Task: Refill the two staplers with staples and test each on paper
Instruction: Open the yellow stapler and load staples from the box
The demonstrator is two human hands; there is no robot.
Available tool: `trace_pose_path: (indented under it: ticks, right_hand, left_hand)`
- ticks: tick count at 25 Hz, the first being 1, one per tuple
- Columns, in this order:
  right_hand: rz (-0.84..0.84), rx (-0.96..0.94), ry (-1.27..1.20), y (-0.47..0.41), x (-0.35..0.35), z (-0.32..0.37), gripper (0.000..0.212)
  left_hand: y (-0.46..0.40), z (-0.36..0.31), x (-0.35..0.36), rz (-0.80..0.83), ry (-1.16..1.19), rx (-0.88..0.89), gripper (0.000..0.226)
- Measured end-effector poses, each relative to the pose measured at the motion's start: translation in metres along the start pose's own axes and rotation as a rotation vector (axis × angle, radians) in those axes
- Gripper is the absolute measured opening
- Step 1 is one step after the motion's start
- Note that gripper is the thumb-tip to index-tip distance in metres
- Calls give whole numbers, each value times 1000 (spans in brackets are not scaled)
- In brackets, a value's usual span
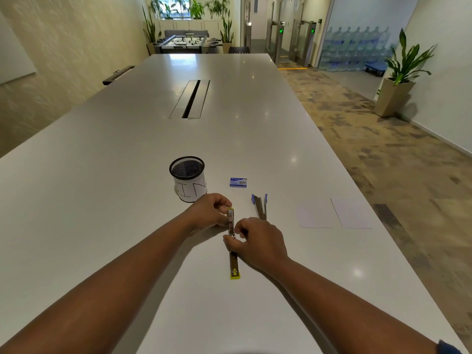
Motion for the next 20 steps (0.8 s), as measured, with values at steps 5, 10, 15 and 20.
trace_pose_path:
  ticks: [5,10,15,20]
  right_hand:
    - [11,-8,-3,0,0,0,39]
    - [-9,-15,-5,-1,2,-1,39]
    - [-7,18,-72,1,2,-1,39]
    - [-34,-101,-114,7,-1,2,36]
  left_hand:
    - [-8,1,-1,19,83,-137,34]
    - [-14,6,4,-68,176,-186,12]
    - [-17,10,8,-121,209,-189,6]
    - [-14,15,9,-135,306,-176,4]
Point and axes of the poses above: each hand's wrist, its own y-axis away from the middle knuckle, its own x-axis out of the palm, z = x × y, the point moved 2 cm from there along -y, towards the middle knuckle, and after that the axes turned 7 degrees about x, right-handed, at the moved point
